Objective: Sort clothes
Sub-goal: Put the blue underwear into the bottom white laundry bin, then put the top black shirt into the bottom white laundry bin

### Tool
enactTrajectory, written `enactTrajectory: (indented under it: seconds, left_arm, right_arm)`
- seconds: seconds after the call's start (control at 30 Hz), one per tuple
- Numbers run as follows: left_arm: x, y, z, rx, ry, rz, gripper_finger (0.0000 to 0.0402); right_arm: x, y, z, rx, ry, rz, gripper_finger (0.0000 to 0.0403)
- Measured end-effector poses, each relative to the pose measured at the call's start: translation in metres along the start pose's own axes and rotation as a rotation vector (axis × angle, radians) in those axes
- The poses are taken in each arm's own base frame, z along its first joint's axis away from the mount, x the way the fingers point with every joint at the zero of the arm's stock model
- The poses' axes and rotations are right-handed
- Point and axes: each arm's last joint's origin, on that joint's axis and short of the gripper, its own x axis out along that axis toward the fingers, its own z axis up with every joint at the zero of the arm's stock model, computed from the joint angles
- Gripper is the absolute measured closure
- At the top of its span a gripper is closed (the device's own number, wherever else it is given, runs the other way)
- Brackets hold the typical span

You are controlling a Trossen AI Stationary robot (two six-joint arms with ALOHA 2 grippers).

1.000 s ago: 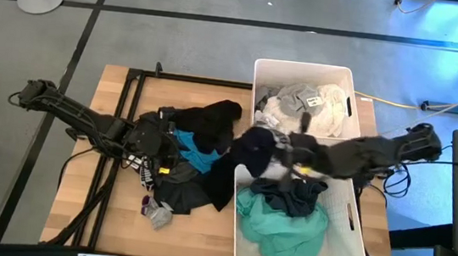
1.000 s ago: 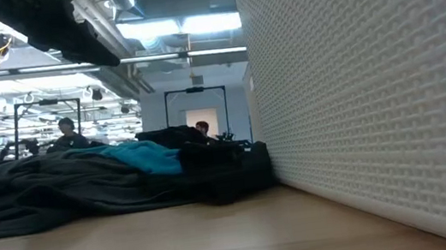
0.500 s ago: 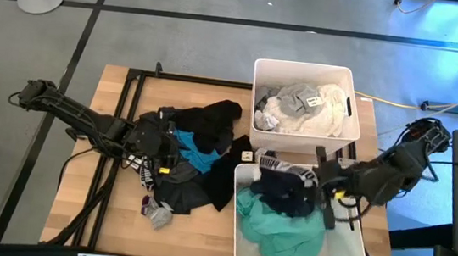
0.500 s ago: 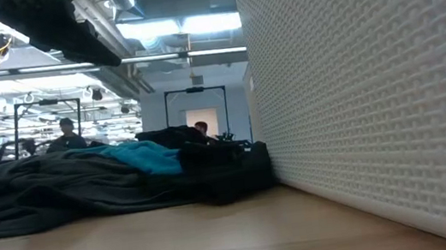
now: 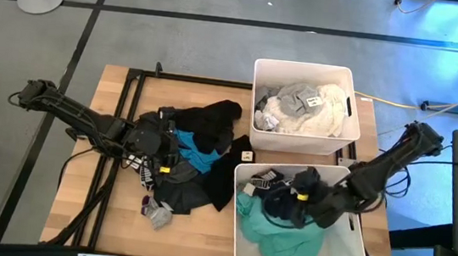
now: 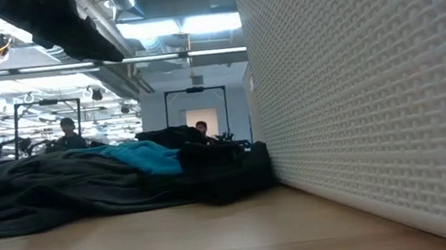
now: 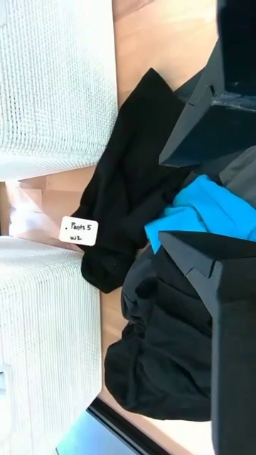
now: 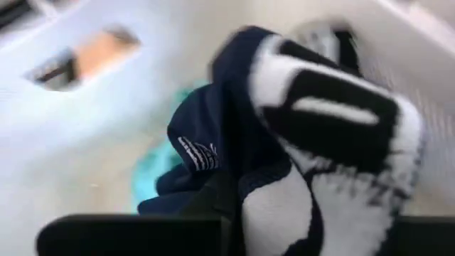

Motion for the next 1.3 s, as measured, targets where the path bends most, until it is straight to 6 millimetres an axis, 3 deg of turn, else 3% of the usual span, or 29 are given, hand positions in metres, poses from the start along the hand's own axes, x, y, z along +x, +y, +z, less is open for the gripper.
enactTrajectory:
  seconds: [0.2,0.4,0.57,0.7,0.93,1.13,1.3]
  left_arm:
    - [0.000,0.000,0.000,-0.011,-0.004,-0.001,0.0254]
    - [0.000,0.000,0.005,-0.011,-0.045,-0.005,0.0254]
    - [0.004,0.000,0.008,0.014,-0.077,0.003,0.0254]
    - [0.015,0.004,0.013,0.012,-0.108,0.036,0.0254]
    - [0.048,0.023,0.010,-0.056,-0.073,0.140,0.0254]
    - [0.075,0.052,-0.003,-0.187,0.030,0.258,0.0254]
    - [0.087,0.072,-0.004,-0.301,0.138,0.225,0.0253]
  right_arm:
    - [0.023,-0.019,-0.019,0.161,0.059,-0.093,0.0359]
    - [0.027,-0.025,-0.014,0.209,0.136,-0.089,0.0276]
    - [0.009,-0.019,0.005,0.268,0.309,0.079,0.0198]
    - [-0.011,-0.012,0.019,0.269,0.327,0.169,0.0166]
    - [-0.024,-0.010,0.036,0.077,0.108,0.135,0.0153]
    - [-0.023,-0.016,0.045,-0.128,-0.198,-0.101,0.0153]
    - [-0.027,-0.015,0.056,-0.197,-0.432,-0.270,0.0153]
